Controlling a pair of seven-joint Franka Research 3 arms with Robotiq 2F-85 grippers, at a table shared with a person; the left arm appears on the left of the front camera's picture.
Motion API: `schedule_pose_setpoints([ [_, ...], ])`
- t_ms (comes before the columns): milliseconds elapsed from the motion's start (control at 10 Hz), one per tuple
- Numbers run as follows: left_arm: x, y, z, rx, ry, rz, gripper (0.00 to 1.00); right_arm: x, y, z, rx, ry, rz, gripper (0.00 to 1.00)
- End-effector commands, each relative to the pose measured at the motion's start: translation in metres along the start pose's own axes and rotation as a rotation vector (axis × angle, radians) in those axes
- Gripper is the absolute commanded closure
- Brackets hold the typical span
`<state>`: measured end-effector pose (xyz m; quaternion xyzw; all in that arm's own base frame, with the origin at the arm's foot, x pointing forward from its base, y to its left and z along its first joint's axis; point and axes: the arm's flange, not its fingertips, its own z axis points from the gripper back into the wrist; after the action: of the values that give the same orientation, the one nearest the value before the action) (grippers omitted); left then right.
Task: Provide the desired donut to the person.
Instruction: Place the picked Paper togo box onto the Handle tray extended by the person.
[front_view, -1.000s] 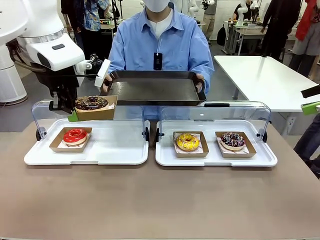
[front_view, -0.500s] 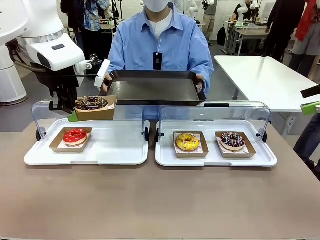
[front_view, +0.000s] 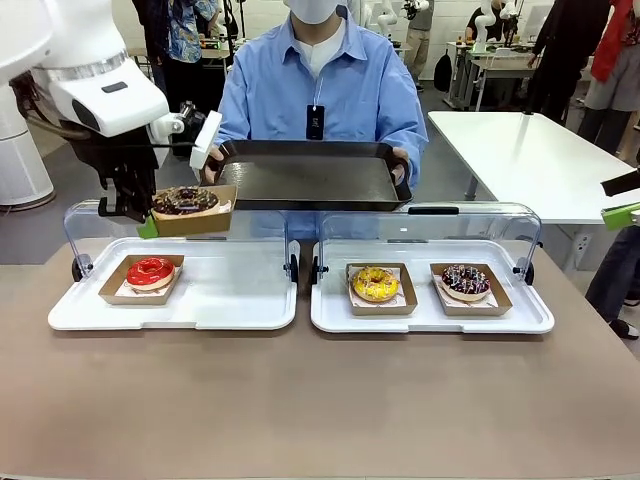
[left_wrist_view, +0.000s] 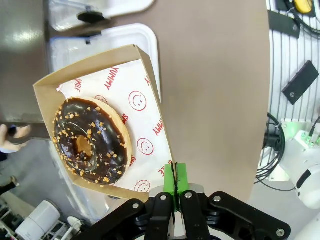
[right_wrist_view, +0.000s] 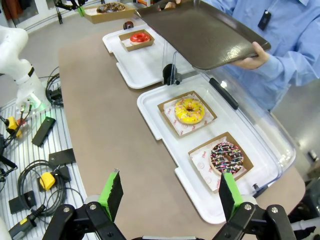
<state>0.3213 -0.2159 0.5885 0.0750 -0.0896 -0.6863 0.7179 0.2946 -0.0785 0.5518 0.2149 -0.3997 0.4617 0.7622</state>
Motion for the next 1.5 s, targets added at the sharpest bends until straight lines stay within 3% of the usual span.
schedule_pose_setpoints([
  [0, 0.017, -0.021, 0.038, 0.124, -0.043, -0.021, 0.99, 0.001, -0.001, -0.001, 0.008, -0.023, 0.007, 0.0],
  [300, 0.067, 0.009, 0.056, 0.104, -0.089, -0.089, 0.99, 0.001, -0.001, -0.001, 0.008, -0.023, 0.007, 0.0],
  [700, 0.111, 0.107, 0.057, 0.118, -0.112, -0.102, 0.99, 0.001, -0.001, -0.001, 0.008, -0.023, 0.007, 0.0],
  [900, 0.121, 0.16, 0.037, 0.016, -0.11, -0.061, 0.99, 0.001, -0.001, -0.001, 0.008, -0.023, 0.007, 0.0],
  [1200, 0.118, 0.199, -0.004, -0.008, -0.024, -0.027, 0.99, 0.001, -0.001, -0.001, 0.008, -0.023, 0.007, 0.0],
  [1400, 0.103, 0.22, -0.025, -0.059, -0.033, -0.048, 0.99, 0.001, -0.001, -0.001, 0.008, -0.023, 0.007, 0.0],
])
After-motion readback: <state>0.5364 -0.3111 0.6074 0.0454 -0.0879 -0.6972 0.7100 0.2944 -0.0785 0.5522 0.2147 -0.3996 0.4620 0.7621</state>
